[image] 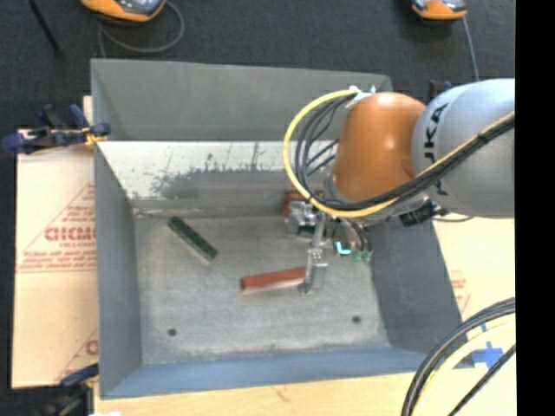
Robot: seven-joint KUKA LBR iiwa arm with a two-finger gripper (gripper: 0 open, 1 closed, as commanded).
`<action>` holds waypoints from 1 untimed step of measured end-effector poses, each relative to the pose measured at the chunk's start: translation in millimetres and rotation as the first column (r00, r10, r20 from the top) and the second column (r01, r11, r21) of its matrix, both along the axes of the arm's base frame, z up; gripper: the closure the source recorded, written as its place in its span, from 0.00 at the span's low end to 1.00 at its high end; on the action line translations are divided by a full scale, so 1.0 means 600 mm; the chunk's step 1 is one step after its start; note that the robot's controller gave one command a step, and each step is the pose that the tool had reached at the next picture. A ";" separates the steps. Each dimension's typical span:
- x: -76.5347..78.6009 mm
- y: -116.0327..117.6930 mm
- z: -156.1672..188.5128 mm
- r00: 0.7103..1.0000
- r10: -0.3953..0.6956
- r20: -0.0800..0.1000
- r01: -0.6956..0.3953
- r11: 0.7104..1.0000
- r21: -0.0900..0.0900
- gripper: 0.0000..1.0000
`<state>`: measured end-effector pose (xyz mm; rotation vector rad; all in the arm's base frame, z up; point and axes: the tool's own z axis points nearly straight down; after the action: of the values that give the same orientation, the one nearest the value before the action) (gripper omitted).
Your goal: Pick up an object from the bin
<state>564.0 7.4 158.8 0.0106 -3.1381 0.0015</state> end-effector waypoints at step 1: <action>-0.009 -0.031 -0.153 0.991 0.133 0.000 -0.133 0.991 0.000 0.00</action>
Offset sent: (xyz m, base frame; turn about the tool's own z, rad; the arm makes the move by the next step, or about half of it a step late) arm -0.0045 -0.0168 -0.0888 -0.1353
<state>558.4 -11.4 66.8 0.2202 -3.1306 0.0020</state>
